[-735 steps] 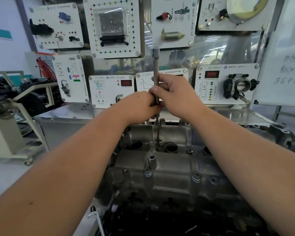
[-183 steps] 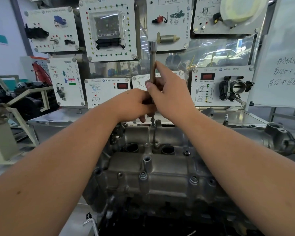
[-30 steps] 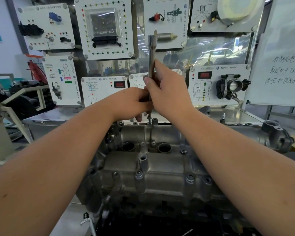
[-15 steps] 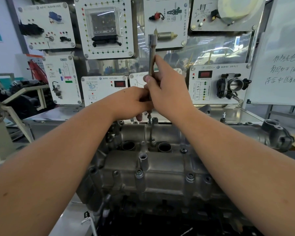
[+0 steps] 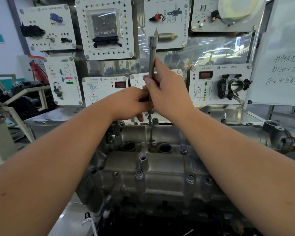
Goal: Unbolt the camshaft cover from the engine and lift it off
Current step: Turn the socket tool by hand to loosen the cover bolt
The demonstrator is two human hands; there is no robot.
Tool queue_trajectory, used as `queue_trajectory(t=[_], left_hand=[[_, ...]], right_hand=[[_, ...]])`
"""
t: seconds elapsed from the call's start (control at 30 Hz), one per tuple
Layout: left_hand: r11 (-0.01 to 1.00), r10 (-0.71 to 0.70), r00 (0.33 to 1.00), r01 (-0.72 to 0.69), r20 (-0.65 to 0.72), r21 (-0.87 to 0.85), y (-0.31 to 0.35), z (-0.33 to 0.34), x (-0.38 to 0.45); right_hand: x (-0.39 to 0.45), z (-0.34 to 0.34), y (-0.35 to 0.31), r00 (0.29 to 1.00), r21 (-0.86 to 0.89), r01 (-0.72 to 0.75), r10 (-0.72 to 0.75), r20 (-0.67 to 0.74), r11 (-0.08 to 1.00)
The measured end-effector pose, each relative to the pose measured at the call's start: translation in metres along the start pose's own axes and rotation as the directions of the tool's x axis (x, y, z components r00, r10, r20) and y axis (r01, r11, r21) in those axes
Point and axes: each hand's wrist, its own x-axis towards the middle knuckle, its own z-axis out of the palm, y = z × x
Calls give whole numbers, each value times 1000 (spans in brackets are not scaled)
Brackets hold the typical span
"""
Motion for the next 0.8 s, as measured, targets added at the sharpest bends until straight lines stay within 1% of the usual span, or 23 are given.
queue_trajectory(t=[0.17, 0.23, 0.3, 0.47, 0.53, 0.63, 0.7, 0.8], left_hand=[[999, -3, 1000, 3, -13, 35, -1, 0, 1], [999, -3, 1000, 4, -13, 40, -2, 1, 2], [1000, -8, 1000, 8, -19, 14, -2, 1, 2], [1000, -14, 1000, 14, 0, -12, 0, 0, 0], [1000, -12, 1000, 12, -2, -7, -1, -1, 0], [1000, -5, 1000, 5, -6, 3, -3, 0, 2], [1000, -3, 1000, 3, -11, 14, -4, 1, 3], [1000, -11, 1000, 11, -22, -21, -3, 0, 2]], right_hand=[[-1, 0, 1, 999, 29, -4, 6, -40, 1000], [0, 0, 1, 998, -6, 6, -6, -63, 1000], [0, 1, 1, 999, -39, 9, -11, -50, 999], [0, 1, 0, 999, 20, -31, 31, -4, 999], [-1, 2, 1, 1000, 14, -29, 29, -8, 999], [-1, 1, 2, 999, 14, -6, 6, -50, 1000], [1, 0, 3, 998, -14, 9, -9, -66, 1000], [1, 0, 0, 1000, -4, 6, -6, -28, 1000]])
